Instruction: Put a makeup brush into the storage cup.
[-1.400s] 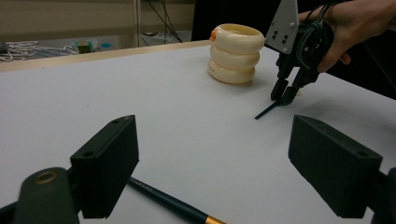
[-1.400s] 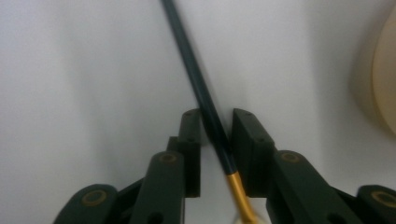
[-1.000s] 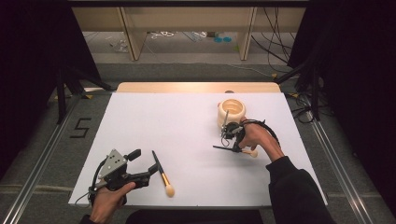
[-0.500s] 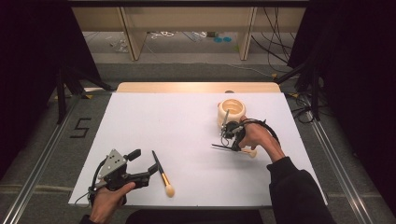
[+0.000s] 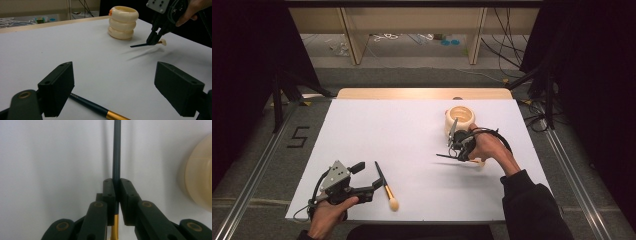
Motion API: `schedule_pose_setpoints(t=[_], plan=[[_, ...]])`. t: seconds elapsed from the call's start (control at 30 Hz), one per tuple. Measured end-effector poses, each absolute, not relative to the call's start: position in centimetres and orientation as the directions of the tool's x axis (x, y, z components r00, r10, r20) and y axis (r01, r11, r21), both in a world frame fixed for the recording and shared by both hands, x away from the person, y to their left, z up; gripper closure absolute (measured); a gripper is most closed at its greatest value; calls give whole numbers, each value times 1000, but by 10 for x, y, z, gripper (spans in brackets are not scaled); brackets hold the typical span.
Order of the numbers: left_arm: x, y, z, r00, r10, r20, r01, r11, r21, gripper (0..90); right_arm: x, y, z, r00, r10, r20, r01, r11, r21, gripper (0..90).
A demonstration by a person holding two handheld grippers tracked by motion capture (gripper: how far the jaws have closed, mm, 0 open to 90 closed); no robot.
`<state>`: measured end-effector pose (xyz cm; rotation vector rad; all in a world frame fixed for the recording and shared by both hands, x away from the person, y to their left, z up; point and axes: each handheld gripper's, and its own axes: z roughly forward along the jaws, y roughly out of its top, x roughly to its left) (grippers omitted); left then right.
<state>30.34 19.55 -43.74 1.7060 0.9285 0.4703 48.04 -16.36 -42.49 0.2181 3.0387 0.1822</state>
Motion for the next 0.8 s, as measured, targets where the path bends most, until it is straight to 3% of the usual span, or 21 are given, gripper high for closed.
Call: schedule_pose_setpoints(t=[0.43, 0.8], plan=[[306, 191, -439, 650, 747, -139, 368, -150, 917, 165, 440, -145, -410, -987, 23, -156, 5, 993, 116, 834], [313, 180, -440, 689, 690, -224, 451, -165, 877, 180, 418, -136, -409, -981, -88, -170, -109, 987, 119, 833]])
